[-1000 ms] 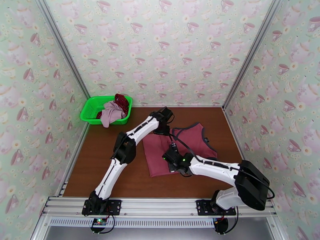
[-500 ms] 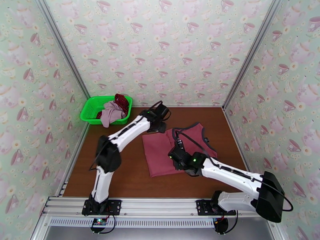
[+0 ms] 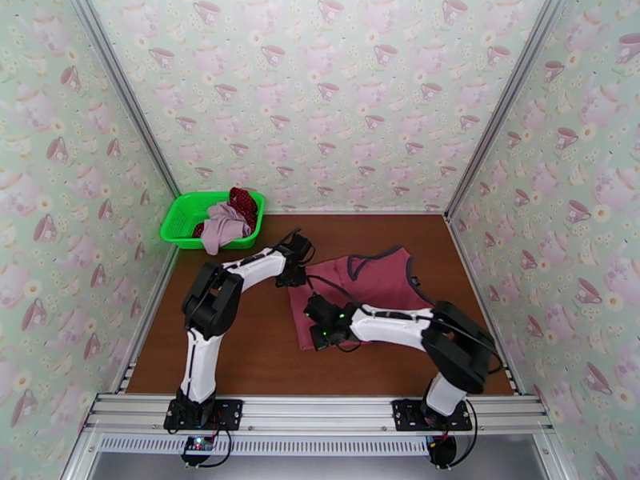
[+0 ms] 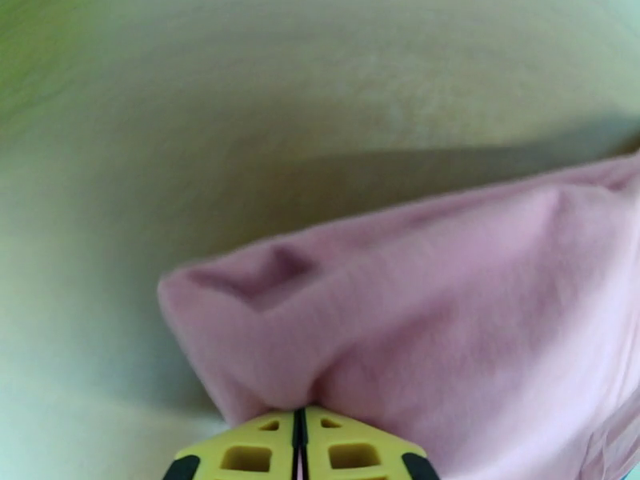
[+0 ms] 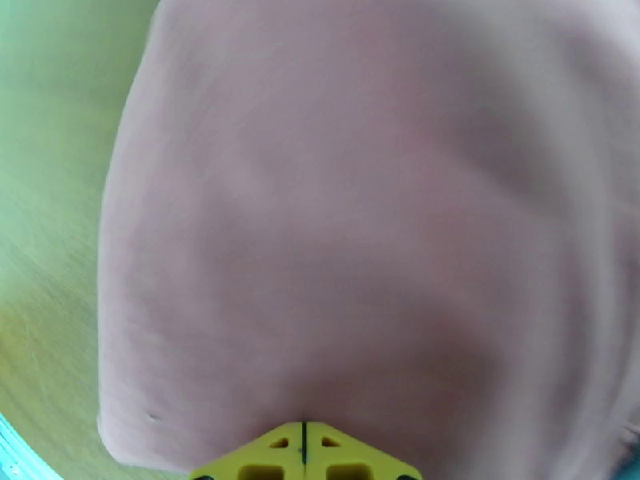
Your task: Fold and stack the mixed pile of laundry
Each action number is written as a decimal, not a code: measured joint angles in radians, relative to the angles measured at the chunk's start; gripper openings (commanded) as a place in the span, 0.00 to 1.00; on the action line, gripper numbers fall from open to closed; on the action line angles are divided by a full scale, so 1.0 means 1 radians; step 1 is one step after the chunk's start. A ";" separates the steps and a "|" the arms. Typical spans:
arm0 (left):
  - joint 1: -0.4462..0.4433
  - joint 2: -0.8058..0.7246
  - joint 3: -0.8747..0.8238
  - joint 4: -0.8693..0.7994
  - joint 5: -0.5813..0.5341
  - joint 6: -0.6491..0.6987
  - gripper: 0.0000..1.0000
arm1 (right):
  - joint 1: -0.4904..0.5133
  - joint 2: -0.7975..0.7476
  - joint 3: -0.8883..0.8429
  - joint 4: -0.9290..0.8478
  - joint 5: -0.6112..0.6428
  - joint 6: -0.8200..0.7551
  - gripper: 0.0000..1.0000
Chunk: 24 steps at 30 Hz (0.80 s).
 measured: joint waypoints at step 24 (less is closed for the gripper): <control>0.043 -0.027 0.341 -0.028 0.060 0.180 0.59 | -0.223 -0.041 0.366 -0.162 -0.058 -0.216 0.05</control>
